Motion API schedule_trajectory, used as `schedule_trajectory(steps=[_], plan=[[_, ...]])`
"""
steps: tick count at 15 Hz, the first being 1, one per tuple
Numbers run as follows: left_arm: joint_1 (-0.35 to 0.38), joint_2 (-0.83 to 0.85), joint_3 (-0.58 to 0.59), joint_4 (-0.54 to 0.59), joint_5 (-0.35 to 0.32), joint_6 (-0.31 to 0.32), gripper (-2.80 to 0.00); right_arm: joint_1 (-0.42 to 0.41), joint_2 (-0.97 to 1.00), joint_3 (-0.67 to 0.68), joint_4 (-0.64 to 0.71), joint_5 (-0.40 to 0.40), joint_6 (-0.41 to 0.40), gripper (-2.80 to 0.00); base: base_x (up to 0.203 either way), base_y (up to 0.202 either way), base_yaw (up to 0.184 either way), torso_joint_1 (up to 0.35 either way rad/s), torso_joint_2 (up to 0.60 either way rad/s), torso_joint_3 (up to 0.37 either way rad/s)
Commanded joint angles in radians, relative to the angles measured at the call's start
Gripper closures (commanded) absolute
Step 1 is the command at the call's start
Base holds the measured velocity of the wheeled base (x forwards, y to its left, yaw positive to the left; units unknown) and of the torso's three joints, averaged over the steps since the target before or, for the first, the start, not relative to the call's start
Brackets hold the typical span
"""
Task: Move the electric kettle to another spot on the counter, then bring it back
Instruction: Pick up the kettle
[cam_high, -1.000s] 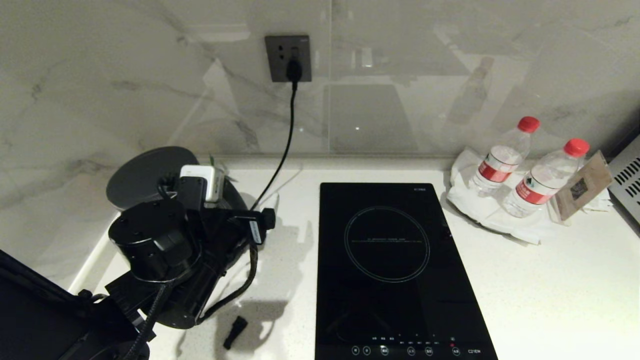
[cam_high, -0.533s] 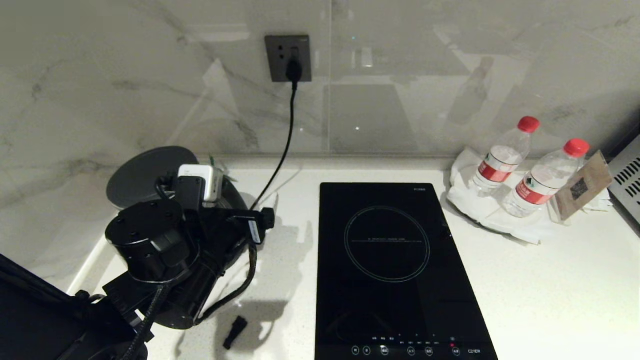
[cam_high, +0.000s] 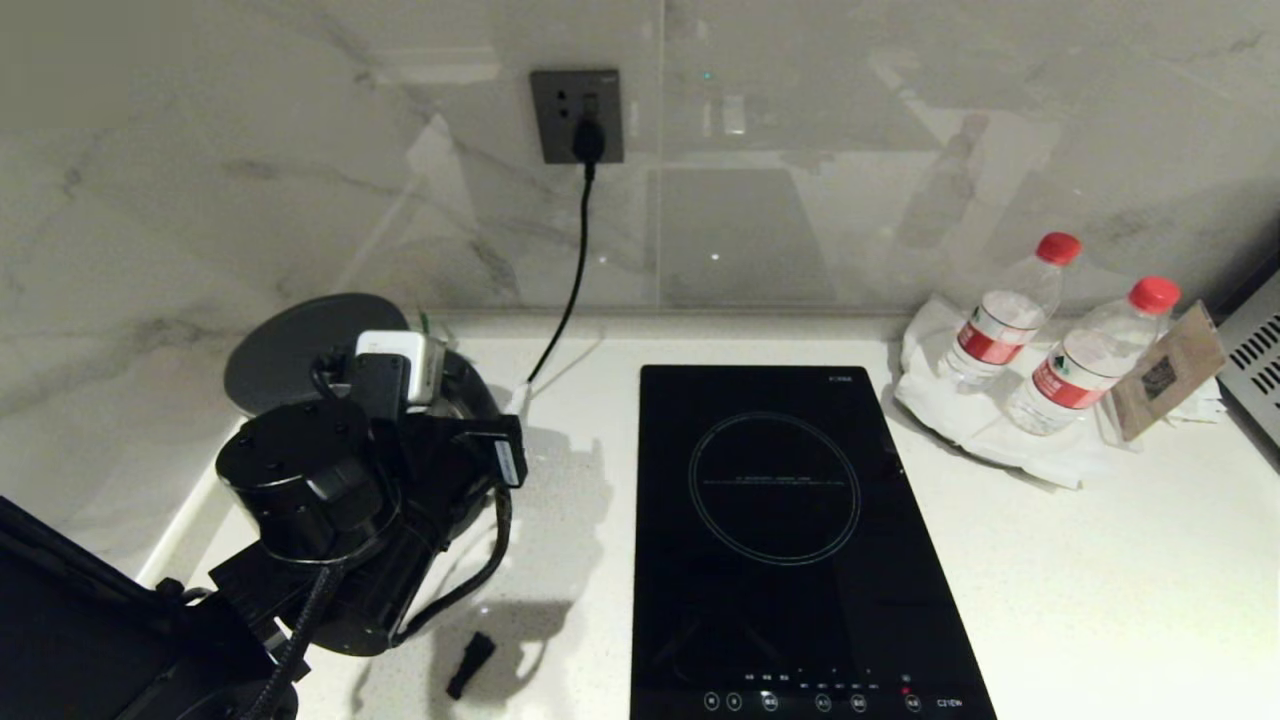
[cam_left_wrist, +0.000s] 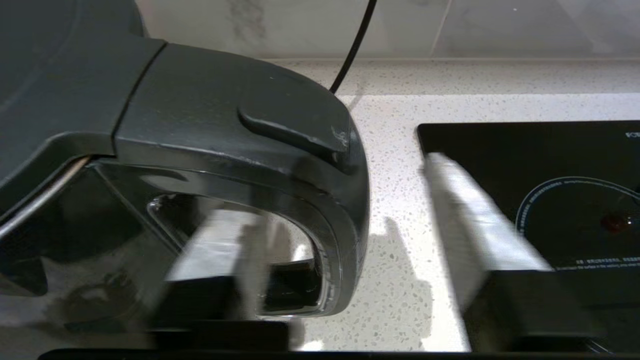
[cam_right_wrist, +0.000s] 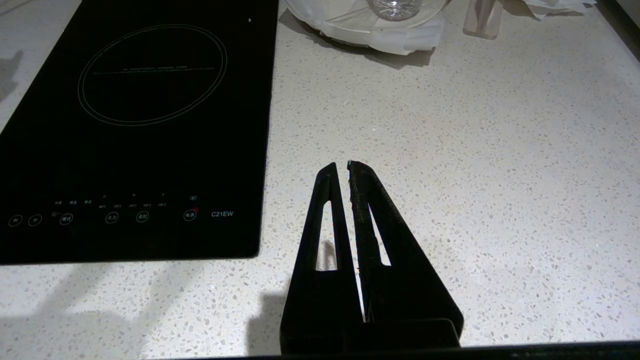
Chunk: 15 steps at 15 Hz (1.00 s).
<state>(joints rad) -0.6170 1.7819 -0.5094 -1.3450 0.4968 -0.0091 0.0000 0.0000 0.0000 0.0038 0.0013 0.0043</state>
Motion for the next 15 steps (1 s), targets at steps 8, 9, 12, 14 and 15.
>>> schedule_trajectory(steps=[8, 9, 12, 14, 15], plan=[[0.024, 0.013, -0.007, 0.03, 0.006, 0.002, 0.0, 0.0, 0.0, 0.0, 0.0, 0.0, 0.0, 0.0, 0.0, 0.0, 0.0, 0.0, 0.0, 0.0], [0.034, 0.012, -0.007, 0.039, 0.006, 0.002, 0.0, 0.0, 0.0, 0.0, 0.0, 0.0, 0.0, 0.0, 0.0, 0.0, 0.0, 0.0, 0.0, 0.0], [0.034, 0.01, 0.007, 0.038, -0.001, 0.003, 0.0, 0.0, 0.0, 0.0, 0.001, 0.0, 0.0, 0.0, 0.0, 0.0, 0.0, 0.0, 0.0, 0.0], [0.033, 0.018, 0.01, 0.04, -0.003, 0.003, 0.0, 0.0, 0.0, 0.0, 0.0, 0.0, 0.0, 0.0, 0.0, 0.0, 0.0, 0.0, 0.0, 0.0], [0.033, 0.019, 0.011, 0.041, -0.003, 0.003, 0.0, 0.0, 0.0, 0.0, 0.001, 0.0, 0.0, 0.0, 0.0, 0.0, 0.0, 0.0, 0.0, 0.0]])
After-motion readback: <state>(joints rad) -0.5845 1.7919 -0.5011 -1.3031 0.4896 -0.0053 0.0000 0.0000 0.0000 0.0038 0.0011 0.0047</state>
